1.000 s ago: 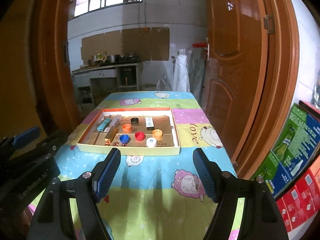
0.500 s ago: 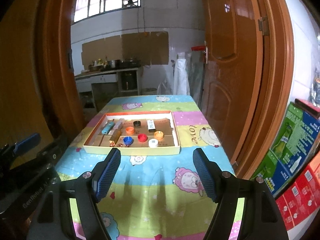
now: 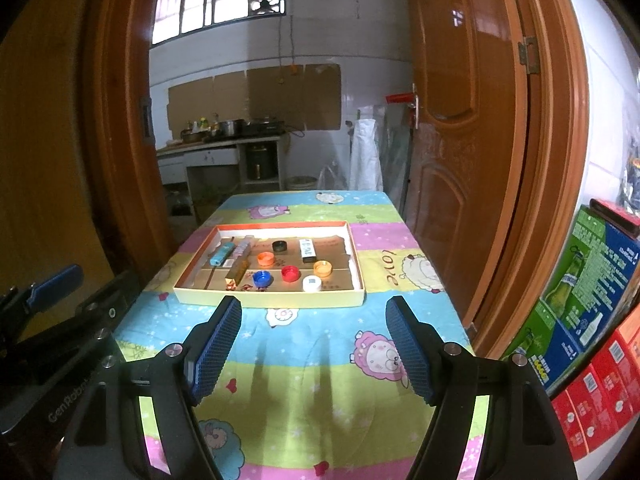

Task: Organize rigid objects

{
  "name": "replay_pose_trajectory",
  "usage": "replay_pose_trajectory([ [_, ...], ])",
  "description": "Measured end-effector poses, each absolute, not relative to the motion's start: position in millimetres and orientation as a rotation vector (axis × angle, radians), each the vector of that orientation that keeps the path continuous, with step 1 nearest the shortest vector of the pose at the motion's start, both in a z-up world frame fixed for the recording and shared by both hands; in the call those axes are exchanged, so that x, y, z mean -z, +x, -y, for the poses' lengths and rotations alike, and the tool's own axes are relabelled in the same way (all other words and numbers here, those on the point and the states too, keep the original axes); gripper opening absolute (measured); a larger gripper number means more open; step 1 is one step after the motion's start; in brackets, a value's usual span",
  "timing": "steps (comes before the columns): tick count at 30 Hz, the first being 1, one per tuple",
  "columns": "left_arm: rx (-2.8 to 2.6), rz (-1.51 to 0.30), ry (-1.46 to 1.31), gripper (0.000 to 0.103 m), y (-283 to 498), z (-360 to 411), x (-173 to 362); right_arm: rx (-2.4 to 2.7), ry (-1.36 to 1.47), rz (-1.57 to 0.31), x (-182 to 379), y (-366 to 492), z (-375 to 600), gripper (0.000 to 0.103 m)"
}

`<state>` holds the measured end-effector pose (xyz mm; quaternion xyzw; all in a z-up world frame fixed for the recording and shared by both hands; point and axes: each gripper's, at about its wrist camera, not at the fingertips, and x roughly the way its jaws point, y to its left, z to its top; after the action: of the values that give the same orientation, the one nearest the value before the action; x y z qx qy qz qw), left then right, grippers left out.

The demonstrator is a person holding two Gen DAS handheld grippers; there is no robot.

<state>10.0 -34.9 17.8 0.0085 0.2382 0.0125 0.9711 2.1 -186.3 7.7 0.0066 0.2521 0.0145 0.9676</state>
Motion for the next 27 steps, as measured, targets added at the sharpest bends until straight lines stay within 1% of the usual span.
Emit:
replay_pose_trajectory([
  [27, -0.023, -0.474, 0.030, 0.062, 4.4, 35.1, -19.4, -0.031, 0.015, -0.504, -10.0, -5.6, 188.4, 0.076],
])
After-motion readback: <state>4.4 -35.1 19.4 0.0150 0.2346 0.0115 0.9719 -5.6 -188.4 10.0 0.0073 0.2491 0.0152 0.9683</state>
